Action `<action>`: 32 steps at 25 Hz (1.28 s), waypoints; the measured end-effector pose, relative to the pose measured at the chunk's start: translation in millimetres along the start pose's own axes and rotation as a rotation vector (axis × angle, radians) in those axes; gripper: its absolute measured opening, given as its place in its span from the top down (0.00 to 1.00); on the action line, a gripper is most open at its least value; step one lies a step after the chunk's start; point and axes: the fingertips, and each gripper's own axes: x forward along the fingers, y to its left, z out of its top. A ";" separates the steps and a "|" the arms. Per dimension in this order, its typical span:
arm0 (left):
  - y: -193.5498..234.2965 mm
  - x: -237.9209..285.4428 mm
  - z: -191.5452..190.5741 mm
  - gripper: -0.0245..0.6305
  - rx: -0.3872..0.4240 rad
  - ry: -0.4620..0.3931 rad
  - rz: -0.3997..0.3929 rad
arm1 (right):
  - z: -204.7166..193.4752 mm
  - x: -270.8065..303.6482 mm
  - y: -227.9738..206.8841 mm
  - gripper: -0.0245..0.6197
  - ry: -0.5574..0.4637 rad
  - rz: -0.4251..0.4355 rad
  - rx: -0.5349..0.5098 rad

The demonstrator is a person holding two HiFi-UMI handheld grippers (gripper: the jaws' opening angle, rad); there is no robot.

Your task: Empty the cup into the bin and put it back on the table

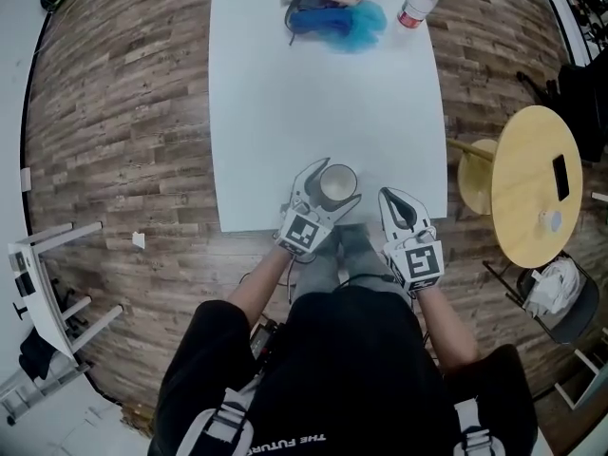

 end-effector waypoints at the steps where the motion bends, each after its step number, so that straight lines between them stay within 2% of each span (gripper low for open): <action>1: -0.1 1.8 1.2 0.33 -0.002 -0.005 -0.004 | -0.1 0.1 0.2 0.94 0.000 0.000 0.001; 6: -0.1 9.6 4.7 0.33 0.016 -0.007 -0.024 | 2.3 0.0 0.2 0.94 -0.010 0.001 0.007; 12: -1.1 10.8 4.6 0.33 -0.006 -0.021 -0.058 | 3.2 0.0 -5.0 0.94 -0.015 -0.001 0.009; 16: 10.4 6.7 21.4 0.33 -0.062 -0.031 -0.051 | 16.1 7.0 -8.9 0.94 -0.043 -0.001 -0.013; 21: 33.8 -12.0 87.9 0.33 -0.105 -0.093 -0.017 | 59.3 7.1 -8.8 0.94 -0.126 0.011 -0.069; 25: 46.1 -34.7 166.5 0.33 -0.057 -0.109 -0.039 | 122.4 6.7 -2.8 0.94 -0.238 0.060 -0.112; 28: 52.4 -48.4 214.6 0.33 -0.035 -0.124 -0.070 | 167.3 8.9 0.0 0.93 -0.324 0.105 -0.101; 29: 52.1 -51.9 225.6 0.33 -0.034 -0.132 -0.081 | 177.9 8.4 1.6 0.92 -0.346 0.118 -0.100; 32: 56.1 -58.7 252.6 0.33 -0.009 -0.134 -0.104 | 204.0 11.3 9.1 0.75 -0.380 0.163 -0.115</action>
